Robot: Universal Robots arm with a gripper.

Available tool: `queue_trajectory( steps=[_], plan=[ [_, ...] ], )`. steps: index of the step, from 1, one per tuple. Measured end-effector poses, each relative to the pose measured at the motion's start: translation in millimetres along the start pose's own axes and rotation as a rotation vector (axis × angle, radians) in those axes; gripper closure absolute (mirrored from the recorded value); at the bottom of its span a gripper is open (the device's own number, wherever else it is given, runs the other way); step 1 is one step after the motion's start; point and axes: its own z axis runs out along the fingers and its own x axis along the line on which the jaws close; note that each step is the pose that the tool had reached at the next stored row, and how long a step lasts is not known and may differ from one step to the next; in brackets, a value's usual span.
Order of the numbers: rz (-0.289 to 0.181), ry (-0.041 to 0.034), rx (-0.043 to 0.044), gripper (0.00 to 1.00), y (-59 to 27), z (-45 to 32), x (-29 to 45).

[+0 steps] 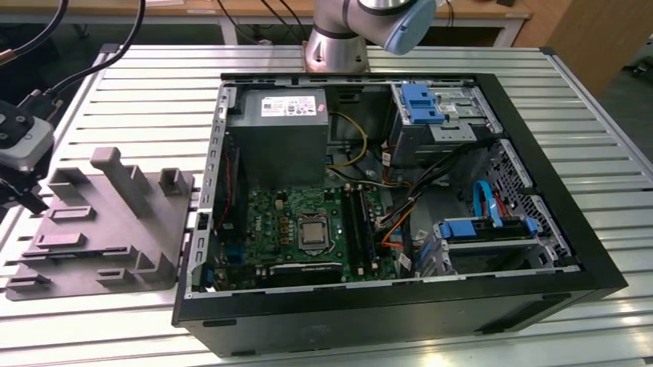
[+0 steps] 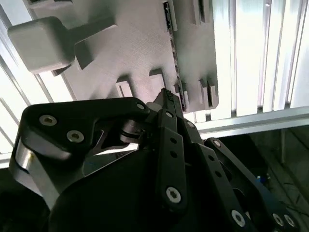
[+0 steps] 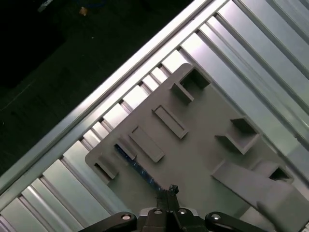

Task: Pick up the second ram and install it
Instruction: 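Pick up the second ram and move it above second insertion slot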

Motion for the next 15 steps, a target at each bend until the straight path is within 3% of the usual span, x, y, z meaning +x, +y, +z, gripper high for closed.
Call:
queue_trajectory(
  steps=[15],
  plan=[
    [-0.273, 0.0122, -0.0084, 0.9, -0.3, 6.4, 0.2]
  ],
)
